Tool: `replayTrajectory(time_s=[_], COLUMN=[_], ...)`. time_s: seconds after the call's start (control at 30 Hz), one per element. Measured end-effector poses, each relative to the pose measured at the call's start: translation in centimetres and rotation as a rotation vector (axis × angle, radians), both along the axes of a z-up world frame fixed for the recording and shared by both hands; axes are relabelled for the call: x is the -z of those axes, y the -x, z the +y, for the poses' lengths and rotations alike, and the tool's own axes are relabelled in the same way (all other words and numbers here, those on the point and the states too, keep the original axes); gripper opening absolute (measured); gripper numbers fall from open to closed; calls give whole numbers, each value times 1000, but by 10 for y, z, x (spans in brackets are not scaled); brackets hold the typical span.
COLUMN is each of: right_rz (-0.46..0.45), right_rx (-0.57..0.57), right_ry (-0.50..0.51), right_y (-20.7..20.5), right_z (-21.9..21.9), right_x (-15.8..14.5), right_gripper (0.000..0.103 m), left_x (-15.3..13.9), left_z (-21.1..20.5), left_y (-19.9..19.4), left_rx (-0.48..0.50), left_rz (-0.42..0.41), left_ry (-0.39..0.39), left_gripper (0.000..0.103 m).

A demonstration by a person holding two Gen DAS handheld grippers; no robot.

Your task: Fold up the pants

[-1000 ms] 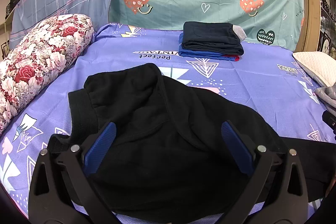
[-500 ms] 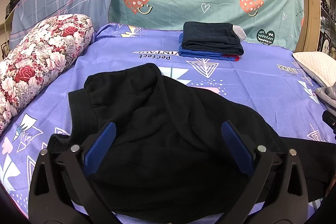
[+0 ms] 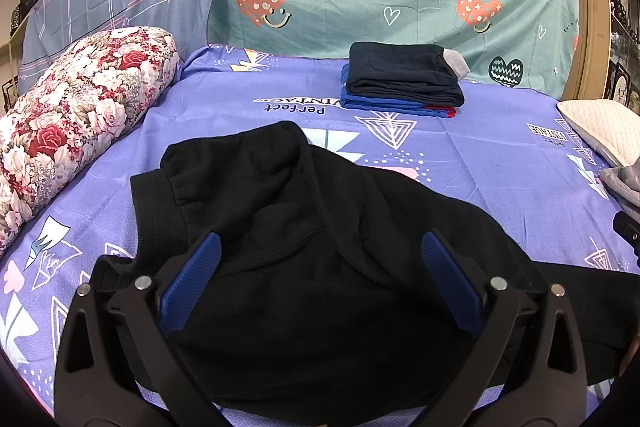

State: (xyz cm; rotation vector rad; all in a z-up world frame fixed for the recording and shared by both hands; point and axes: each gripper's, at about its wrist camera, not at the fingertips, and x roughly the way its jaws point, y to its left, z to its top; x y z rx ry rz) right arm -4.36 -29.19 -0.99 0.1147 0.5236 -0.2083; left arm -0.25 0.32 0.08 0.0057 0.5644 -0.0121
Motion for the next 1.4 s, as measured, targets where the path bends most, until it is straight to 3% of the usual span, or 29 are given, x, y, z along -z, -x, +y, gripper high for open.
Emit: replayTrajectory(time_s=[0.37, 0.53, 0.7, 0.9, 1.03, 1.13, 1.2, 1.3, 1.37, 1.4], right_rz=[3, -39, -19, 160, 277, 316, 323, 351, 380, 395], right_rx=[0, -66, -288, -481, -490, -542, -589, -547, -500, -505], right_ry=[-6, -32, -29, -25, 99, 68, 79, 194, 229, 216], right_y=[-1, 8, 15, -1, -13, -13, -6, -7, -13, -15], right_z=[-2, 1, 28, 76, 108, 113, 119, 126, 124, 123], right_x=[1, -3, -6, 6, 20, 20, 16, 21, 29, 32], right_gripper=[102, 102, 102, 102, 102, 102, 102, 102, 102, 94], left_x=[-1, -15, -24, -5, 12, 17, 13, 18, 35, 40], left_z=[1, 43, 117, 176, 168, 153, 138, 120, 122, 126], left_y=[1, 18, 4, -48, -85, -105, -111, -119, -129, -132], left_rx=[-2, -28, -172, -225, -168, -130, -97, -81, -73, -74], left_rz=[0, -12, 92, 298, 386, 441, 423, 429, 499, 524], left_ry=[5, 70, 27, 136, 187, 200, 154, 29, 45, 73], left_gripper=[101, 101, 101, 101, 101, 101, 101, 101, 101, 101])
